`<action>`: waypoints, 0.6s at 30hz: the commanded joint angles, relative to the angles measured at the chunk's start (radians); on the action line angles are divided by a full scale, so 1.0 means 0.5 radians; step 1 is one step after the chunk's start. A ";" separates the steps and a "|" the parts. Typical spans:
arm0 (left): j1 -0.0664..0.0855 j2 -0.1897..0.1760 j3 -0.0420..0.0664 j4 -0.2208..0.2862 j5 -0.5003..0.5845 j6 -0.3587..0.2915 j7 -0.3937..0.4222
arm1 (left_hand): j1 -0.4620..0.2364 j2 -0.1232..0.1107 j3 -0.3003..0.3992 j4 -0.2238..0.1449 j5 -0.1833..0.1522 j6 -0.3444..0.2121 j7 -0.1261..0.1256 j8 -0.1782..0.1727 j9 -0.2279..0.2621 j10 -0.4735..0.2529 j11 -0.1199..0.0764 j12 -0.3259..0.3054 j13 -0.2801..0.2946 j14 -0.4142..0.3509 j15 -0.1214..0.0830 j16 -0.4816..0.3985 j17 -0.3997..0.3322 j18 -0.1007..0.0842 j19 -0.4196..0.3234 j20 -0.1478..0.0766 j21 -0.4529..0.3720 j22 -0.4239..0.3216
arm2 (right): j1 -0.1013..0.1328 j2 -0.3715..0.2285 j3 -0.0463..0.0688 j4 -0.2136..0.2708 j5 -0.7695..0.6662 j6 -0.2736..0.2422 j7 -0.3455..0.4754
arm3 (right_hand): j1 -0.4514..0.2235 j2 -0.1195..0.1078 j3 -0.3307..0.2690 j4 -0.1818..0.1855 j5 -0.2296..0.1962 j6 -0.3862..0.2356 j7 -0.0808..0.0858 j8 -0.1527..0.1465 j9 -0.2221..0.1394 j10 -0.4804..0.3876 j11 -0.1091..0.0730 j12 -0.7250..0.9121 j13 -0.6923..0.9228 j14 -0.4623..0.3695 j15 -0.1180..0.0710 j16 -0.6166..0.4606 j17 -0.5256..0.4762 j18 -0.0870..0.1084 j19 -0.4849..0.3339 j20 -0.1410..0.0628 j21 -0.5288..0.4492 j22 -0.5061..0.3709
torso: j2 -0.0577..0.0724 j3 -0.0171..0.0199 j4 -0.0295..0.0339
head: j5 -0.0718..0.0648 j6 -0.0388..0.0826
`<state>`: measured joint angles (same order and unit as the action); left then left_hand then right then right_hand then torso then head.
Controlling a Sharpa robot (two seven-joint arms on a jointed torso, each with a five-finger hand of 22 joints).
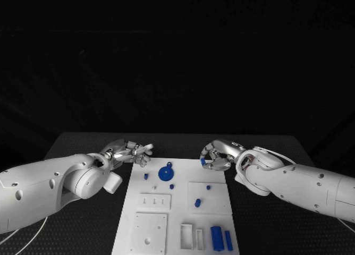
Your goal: Assemble the parts on the task board
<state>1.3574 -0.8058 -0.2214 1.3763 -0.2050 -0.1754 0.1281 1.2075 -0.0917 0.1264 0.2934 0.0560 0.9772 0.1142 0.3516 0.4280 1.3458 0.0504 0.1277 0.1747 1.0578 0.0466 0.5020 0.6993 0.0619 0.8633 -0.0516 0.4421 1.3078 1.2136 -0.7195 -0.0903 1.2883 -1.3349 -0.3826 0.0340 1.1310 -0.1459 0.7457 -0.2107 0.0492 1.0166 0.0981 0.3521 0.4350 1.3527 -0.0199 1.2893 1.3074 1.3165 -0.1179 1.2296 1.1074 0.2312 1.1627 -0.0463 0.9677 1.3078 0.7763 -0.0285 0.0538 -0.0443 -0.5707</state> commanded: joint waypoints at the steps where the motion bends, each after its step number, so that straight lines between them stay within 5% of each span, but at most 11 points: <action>1: 0.018 0.017 0.002 0.006 -0.138 0.153 -0.219 | -0.189 0.035 -0.001 0.004 -0.010 0.020 -0.006 0.010 0.005 0.040 -0.015 0.018 0.032 0.016 -0.024 0.052 0.023 0.012 0.018 -0.026 0.039 0.051 | 0.041 0.046 0.002 0.031 -0.175 0.135 -0.161 | 0.002 0.004 0.020 -0.001 0.002 0.062 -0.022 0.045 0.059 0.004 -0.005 0.008 0.079 0.003 -0.017 0.007 0.001 0.061 0.008 -0.013 0.010 0.028 | -0.014 -0.0012 -0.005 | 0.010 0.005; 9: 0.046 0.081 0.002 0.016 -0.142 0.189 -0.375 | -0.397 -0.045 0.099 0.002 -0.014 0.013 -0.009 -0.008 0.018 0.166 -0.080 0.087 0.154 0.094 -0.096 0.223 0.097 0.030 0.089 -0.089 0.189 0.053 | 0.069 0.125 0.002 0.113 -0.269 0.168 -0.226 | -0.001 -0.001 0.033 -0.003 0.003 0.064 -0.022 0.045 0.062 0.005 -0.006 0.008 0.079 0.004 -0.018 0.007 0.001 0.061 0.009 -0.013 0.011 0.027 | -0.056 -0.0002 0.002 | 0.047 -0.011; 12: 0.047 0.113 -0.001 0.015 -0.142 0.210 -0.437 | -0.450 -0.106 0.166 0.004 -0.015 -0.006 -0.024 -0.030 0.018 0.265 -0.114 0.182 0.265 0.172 -0.168 0.406 0.197 0.036 0.154 -0.142 0.328 0.056 | 0.080 0.150 0.002 0.148 -0.289 0.162 -0.239 | -0.002 -0.003 0.037 -0.004 0.003 0.065 -0.022 0.045 0.063 0.005 -0.006 0.008 0.079 0.005 -0.018 0.008 0.002 0.061 0.010 -0.013 0.011 0.027 | -0.071 -0.0018 0.004 | 0.053 -0.016; 16: 0.047 0.136 -0.009 0.024 -0.110 0.222 -0.451 | -0.470 -0.155 0.239 -0.004 -0.012 0.009 -0.029 -0.030 0.031 0.209 -0.119 0.264 0.389 0.118 -0.182 0.508 0.248 0.018 0.117 -0.174 0.433 0.053 | 0.088 0.183 0.003 0.176 -0.330 0.162 -0.254 | -0.003 -0.004 0.042 -0.004 0.003 0.065 -0.023 0.045 0.063 0.006 -0.006 0.009 0.079 0.006 -0.018 0.008 0.002 0.061 0.010 -0.014 0.011 0.027 | -0.081 -0.0042 -0.001 | 0.058 -0.019; 17: 0.047 0.141 -0.009 0.025 -0.083 0.216 -0.444 | -0.436 -0.139 0.237 -0.007 0.086 0.025 -0.029 -0.022 0.041 0.188 -0.123 0.287 0.422 0.104 -0.181 0.523 0.249 0.010 0.096 -0.174 0.453 0.053 | 0.088 0.191 0.003 0.179 -0.337 0.162 -0.258 | -0.003 -0.004 0.043 -0.004 0.003 0.066 -0.023 0.045 0.063 0.006 -0.006 0.009 0.079 0.005 -0.018 0.008 0.001 0.061 0.011 -0.014 0.011 0.027 | -0.083 -0.0052 -0.003 | 0.056 -0.020; 18: 0.047 0.148 -0.010 0.026 -0.037 0.199 -0.443 | -0.419 -0.128 0.222 -0.008 0.278 0.032 -0.037 -0.017 0.053 0.155 -0.112 0.312 0.459 0.083 -0.176 0.536 0.249 0.000 0.070 -0.172 0.472 0.052 | 0.088 0.203 0.003 0.178 -0.344 0.163 -0.261 | -0.003 -0.005 0.044 -0.005 0.004 0.066 -0.023 0.045 0.064 0.006 -0.006 0.009 0.079 0.005 -0.018 0.008 0.001 0.061 0.011 -0.014 0.012 0.027 | -0.085 -0.0057 -0.004 | 0.053 -0.020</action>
<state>1.3791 -0.7371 -0.2271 1.3852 -0.2594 -0.0964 -0.0670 0.9877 -0.1597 0.2410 0.2907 0.1603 0.9863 0.0943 0.3398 0.4521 1.4306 -0.0076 0.2774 0.3950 1.1037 -0.0425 0.7655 0.8230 0.0602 0.9052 -0.1288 0.6725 1.3076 1.2573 -0.6224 -0.0890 1.3749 -1.4597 -0.3199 -0.0730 1.1309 -0.1463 0.7607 -0.2124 0.0461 1.0168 0.0982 0.3521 0.4350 1.3528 -0.0199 1.2893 1.3074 1.3203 -0.1213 1.2295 1.1072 0.2312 1.1681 -0.0484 0.9677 1.3078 0.7403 -0.0298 0.0541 -0.0161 -0.5796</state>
